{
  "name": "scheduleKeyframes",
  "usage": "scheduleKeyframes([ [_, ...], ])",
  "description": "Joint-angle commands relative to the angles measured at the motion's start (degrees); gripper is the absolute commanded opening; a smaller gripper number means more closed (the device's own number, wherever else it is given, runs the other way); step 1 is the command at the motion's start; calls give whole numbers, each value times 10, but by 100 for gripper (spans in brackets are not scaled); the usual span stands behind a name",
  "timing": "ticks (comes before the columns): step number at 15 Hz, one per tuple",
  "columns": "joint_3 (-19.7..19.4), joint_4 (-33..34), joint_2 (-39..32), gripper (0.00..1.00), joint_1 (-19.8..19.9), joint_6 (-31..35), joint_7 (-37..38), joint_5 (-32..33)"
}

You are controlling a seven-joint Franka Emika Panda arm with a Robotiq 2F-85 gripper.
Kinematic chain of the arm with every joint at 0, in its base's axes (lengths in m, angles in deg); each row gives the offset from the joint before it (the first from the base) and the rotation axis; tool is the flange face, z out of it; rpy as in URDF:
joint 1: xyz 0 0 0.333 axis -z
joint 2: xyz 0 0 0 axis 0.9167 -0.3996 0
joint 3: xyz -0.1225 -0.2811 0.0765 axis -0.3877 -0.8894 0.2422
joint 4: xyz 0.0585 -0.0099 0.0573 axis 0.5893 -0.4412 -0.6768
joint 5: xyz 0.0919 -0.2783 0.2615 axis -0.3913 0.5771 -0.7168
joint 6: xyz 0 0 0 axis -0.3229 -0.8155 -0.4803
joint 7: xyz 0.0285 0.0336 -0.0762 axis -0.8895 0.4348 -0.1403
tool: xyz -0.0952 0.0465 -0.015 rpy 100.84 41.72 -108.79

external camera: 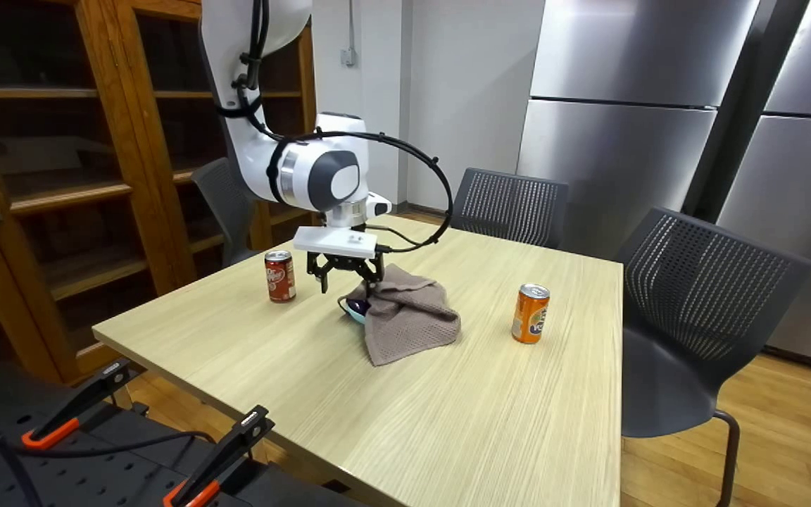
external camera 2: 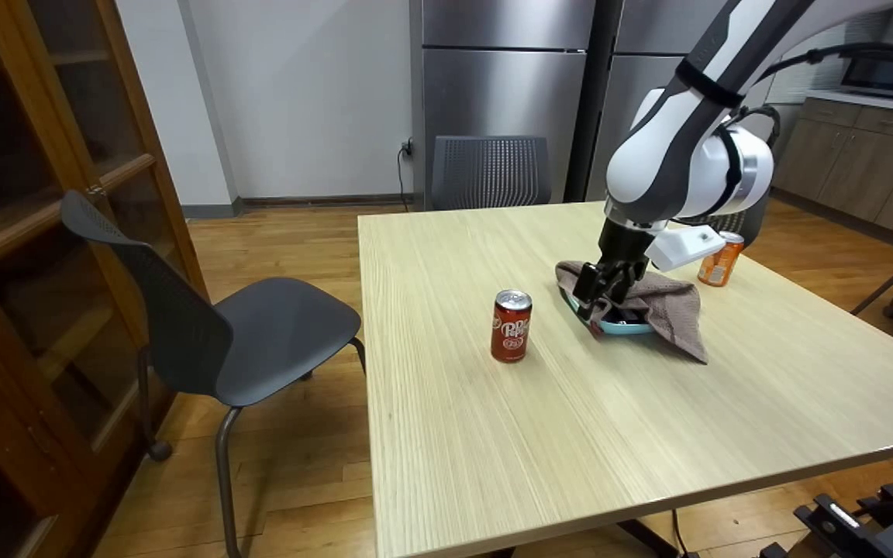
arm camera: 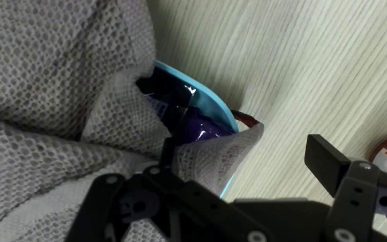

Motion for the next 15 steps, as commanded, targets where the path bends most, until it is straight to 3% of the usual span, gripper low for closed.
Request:
scheduleKeyframes([
  [1,-13,-6,3,69,-15,11,28,21],
  [9,-19,-8,3,7,-22,16,32,30],
  [11,-20,-9,3,1,-22,19,32,30],
  [15,-20,-12,5,4,-21,21,32,30],
])
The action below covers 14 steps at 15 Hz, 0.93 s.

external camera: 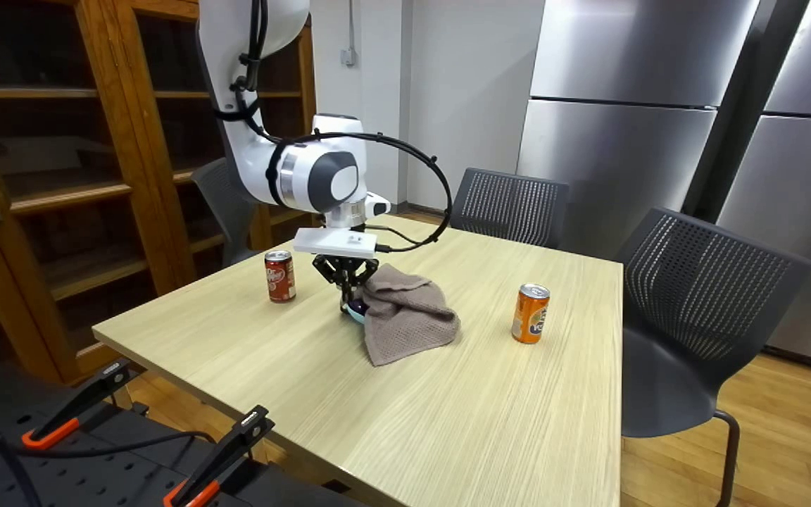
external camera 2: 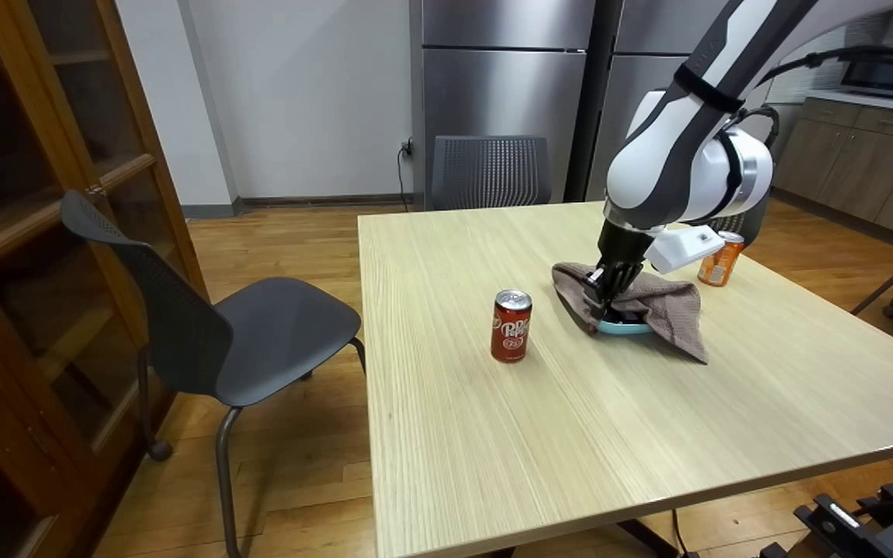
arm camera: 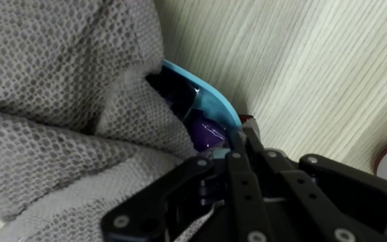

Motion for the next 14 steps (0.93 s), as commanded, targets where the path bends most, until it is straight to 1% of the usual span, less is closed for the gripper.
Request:
scheduleKeyframes([
  [1,-4,-14,11,3,-4,11,21,17],
  [3,4,-27,24,2,5,15,16,14],
  [6,8,-50,42,2,6,20,20,9],
  [14,38,-126,98,2,25,24,24,-8],
])
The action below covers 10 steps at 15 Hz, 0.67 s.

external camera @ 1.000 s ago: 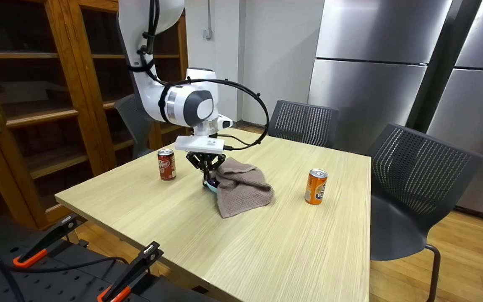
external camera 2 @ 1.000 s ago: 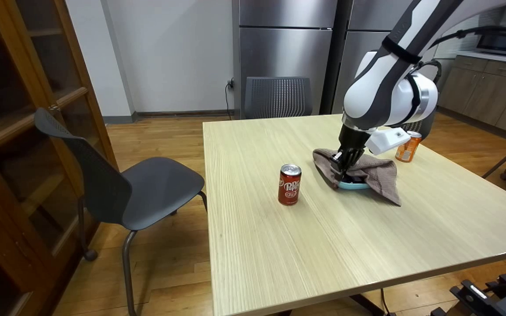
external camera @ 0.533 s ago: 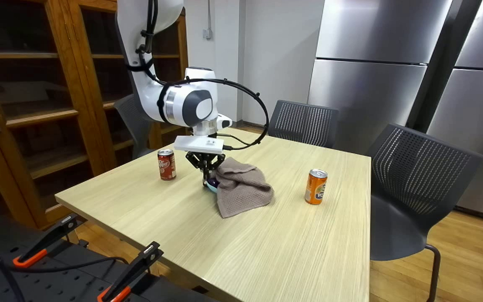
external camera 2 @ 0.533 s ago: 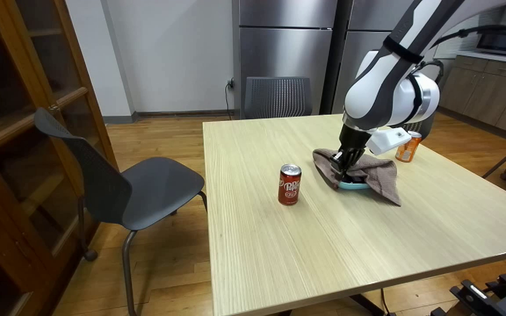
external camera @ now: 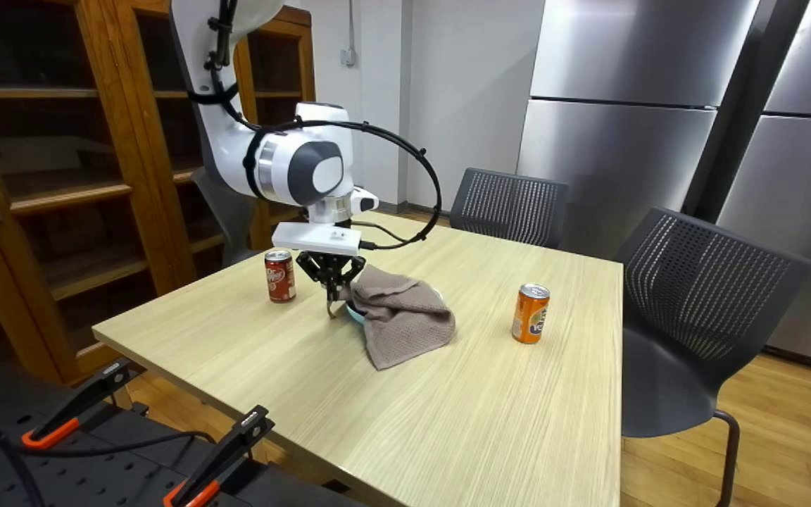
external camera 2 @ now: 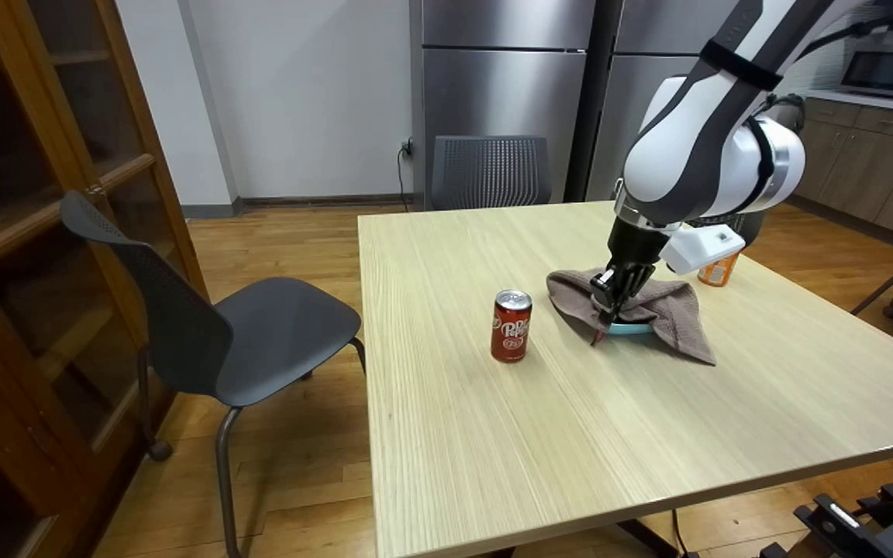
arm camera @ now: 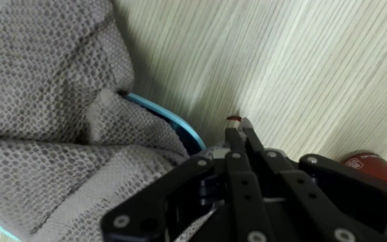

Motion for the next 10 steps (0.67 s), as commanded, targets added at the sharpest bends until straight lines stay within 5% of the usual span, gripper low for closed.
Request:
scheduleKeyframes([
  [1,24,-54,45,2,20,11,15,-9],
  [10,18,-43,33,2,21,-5,40,-19],
])
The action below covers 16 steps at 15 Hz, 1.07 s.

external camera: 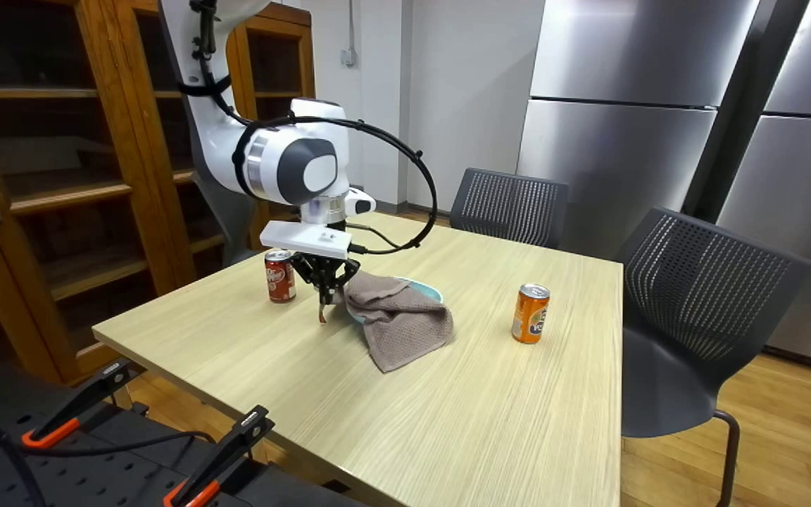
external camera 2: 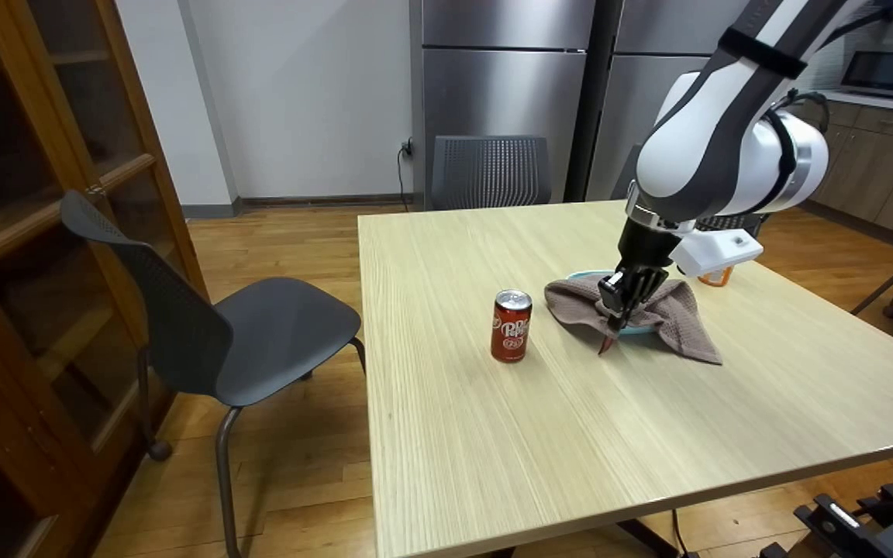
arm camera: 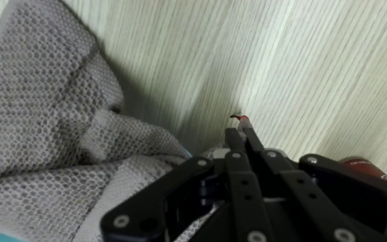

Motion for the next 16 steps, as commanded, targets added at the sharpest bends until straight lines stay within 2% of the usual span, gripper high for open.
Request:
scheduleKeyframes([
  [1,4,-6,10,31,4,-8,16,-3],
  [3,2,-7,14,39,2,-8,19,-2],
  [11,6,9,35,98,35,8,27,-30],
  [16,4,59,19,100,60,7,23,-50],
])
